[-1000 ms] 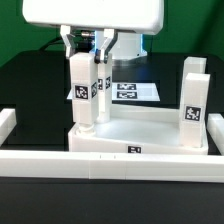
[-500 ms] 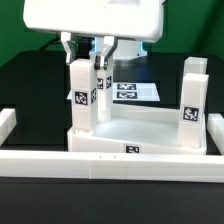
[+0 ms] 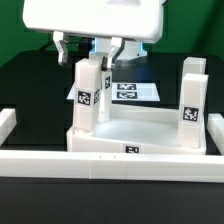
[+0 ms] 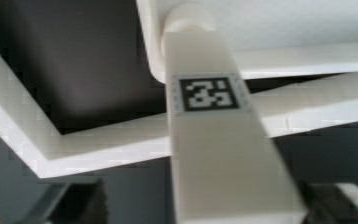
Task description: Assemble desk
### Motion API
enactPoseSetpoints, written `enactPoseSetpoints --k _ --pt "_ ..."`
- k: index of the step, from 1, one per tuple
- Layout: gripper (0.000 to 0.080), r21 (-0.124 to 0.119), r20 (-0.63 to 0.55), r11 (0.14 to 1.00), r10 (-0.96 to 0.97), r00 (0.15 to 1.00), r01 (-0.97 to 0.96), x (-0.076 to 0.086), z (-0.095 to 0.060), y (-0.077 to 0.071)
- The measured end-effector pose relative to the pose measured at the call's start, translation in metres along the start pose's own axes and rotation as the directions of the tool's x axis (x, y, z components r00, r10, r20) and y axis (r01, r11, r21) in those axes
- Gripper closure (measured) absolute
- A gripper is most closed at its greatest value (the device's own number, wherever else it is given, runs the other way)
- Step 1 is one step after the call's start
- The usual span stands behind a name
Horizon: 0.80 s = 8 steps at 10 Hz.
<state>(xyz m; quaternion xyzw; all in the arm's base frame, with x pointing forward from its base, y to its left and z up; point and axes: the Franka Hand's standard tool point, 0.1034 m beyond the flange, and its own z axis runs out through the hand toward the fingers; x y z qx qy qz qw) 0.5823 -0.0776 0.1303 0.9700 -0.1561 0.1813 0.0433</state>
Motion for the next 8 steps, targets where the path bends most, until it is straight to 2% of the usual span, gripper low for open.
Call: enactPoseSetpoints --k 1,2,3,5,7,8 --pt "0.0226 0.0 0.0 1.0 -0.001 1.0 0.001 0.0 0.0 0.001" --pt "0.0163 -0.001 -0.001 1.0 -0.014 1.0 0.014 0.002 -0.001 0.004" --pt "0.0154 0.0 -0.002 1.0 -0.013 1.0 0.013 0.004 -0.003 0.006" --pt "0.015 0.008 0.008 1.0 -0.006 1.0 0.006 0.009 -0.008 0.006" --pt "0.015 0.014 0.01 1.0 -0.02 1.0 0.02 0.021 -0.014 0.007" --pt "0.015 0.013 0.014 1.0 -0.023 1.0 0.022 0.019 -0.013 0.006"
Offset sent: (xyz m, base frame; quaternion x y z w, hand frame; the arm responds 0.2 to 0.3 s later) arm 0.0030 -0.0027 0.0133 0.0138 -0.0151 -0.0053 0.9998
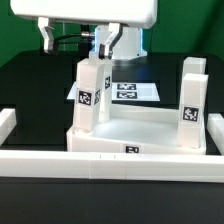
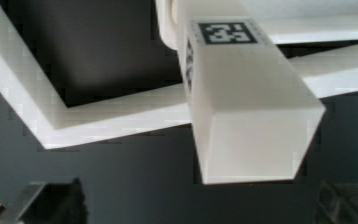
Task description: Assemble desk
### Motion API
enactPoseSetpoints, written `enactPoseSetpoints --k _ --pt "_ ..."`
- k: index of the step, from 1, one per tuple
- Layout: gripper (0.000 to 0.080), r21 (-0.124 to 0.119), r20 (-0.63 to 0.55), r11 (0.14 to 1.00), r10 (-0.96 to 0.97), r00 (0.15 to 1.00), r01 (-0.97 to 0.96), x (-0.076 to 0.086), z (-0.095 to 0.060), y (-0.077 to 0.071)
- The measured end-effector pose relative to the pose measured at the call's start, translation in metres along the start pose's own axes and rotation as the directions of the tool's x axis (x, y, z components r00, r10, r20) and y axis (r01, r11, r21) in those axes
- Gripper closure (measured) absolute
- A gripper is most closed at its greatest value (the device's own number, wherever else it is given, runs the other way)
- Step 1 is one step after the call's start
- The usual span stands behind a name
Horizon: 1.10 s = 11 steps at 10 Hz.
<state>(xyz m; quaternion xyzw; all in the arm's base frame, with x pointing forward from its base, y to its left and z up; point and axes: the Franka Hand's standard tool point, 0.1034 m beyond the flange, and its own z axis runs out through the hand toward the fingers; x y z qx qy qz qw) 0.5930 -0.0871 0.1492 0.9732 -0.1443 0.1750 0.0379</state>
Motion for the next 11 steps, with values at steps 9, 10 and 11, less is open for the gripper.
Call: enactPoseSetpoints --k 9,10,11 --pt "0.015 0.002 0.433 1.0 0.022 0.901 -0.025 -0.0039 0.0064 0.0062" --pt "0.015 -0.003 0.416 1.0 0.023 0.909 -0.024 -0.0004 0.0098 0.0036" --pt "0.015 -0.001 0.419 1.0 0.021 0.908 -0.022 -0.0005 0.0092 -0.0011"
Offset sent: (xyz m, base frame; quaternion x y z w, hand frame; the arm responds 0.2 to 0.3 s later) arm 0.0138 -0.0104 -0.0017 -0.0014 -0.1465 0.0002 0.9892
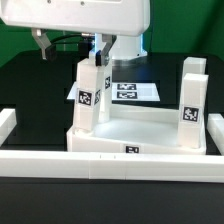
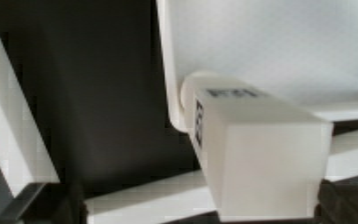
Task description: Assemble desk
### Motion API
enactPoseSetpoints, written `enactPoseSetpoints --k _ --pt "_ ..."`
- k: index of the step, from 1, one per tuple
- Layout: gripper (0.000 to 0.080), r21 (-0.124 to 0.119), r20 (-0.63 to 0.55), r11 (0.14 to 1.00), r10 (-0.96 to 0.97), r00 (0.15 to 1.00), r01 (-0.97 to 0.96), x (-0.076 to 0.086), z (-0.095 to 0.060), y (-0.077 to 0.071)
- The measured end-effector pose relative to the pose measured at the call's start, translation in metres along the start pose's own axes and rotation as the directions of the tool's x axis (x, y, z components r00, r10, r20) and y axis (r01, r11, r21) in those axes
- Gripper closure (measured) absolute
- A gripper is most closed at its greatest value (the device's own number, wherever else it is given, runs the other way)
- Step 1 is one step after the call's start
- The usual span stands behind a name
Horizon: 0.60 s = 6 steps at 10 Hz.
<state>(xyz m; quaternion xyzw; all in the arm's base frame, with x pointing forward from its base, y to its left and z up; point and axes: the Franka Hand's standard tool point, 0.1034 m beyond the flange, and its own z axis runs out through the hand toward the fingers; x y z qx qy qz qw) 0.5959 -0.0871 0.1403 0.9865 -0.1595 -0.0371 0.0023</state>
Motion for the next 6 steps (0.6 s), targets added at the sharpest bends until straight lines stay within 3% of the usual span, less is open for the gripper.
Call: enactPoseSetpoints --k 3,6 --pt "0.015 0.005 -0.008 1.0 -0.004 1.0 0.004 0.006 -0.009 -0.005" --pt "0.015 -0.001 -0.028 1.0 -0.011 1.0 0.011 0.002 0.005 -0.007"
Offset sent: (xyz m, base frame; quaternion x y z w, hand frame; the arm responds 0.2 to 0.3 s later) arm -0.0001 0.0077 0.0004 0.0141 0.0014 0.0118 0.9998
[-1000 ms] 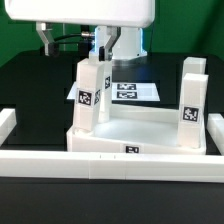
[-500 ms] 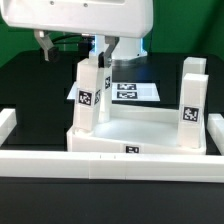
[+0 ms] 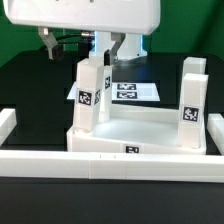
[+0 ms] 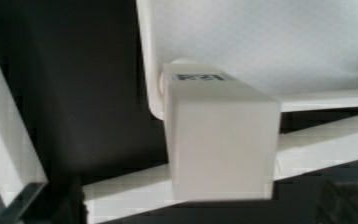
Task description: Assemble desk
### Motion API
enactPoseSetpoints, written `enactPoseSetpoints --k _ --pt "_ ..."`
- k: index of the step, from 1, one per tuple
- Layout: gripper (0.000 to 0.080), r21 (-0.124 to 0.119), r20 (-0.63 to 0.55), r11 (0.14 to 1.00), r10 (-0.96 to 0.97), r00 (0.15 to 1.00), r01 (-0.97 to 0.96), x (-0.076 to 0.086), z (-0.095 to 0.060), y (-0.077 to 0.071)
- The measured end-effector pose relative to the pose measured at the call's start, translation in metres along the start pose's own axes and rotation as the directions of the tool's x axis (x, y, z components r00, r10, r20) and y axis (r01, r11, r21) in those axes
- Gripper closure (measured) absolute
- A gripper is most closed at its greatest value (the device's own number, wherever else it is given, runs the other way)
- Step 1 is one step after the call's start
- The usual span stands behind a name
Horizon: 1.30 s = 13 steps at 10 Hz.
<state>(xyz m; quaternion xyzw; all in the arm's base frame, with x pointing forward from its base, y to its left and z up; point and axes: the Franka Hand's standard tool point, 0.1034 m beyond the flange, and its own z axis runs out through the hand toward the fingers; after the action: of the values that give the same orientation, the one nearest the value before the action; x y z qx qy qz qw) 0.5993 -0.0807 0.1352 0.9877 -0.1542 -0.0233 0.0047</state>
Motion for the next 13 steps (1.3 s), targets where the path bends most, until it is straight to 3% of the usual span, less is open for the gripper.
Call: enactPoseSetpoints --k 3,5,6,7,8,13 --pt "0.015 -0.003 0.003 1.0 0.001 1.0 -0.001 -0.0047 0.0065 0.0019" --pt "0.0198 -0.005 0.003 1.0 0.002 1.0 -0.002 -0.0058 0.0084 0.0029" --pt "0.0375 -0.005 0.002 1.0 0.002 1.0 -0.002 -0.0057 0.0083 0.003" --pt "0.0375 -0.005 0.002 1.0 0.003 1.0 -0.003 -0.0057 0.0083 0.0029" --pt "0.0511 -0.005 0.002 1.0 0.003 1.0 -0.003 -0.0057 0.0083 0.0031" --pt "0.0511 -0.002 0.002 0.996 0.084 0.996 -0.084 -0.0057 0.0084 0.0027"
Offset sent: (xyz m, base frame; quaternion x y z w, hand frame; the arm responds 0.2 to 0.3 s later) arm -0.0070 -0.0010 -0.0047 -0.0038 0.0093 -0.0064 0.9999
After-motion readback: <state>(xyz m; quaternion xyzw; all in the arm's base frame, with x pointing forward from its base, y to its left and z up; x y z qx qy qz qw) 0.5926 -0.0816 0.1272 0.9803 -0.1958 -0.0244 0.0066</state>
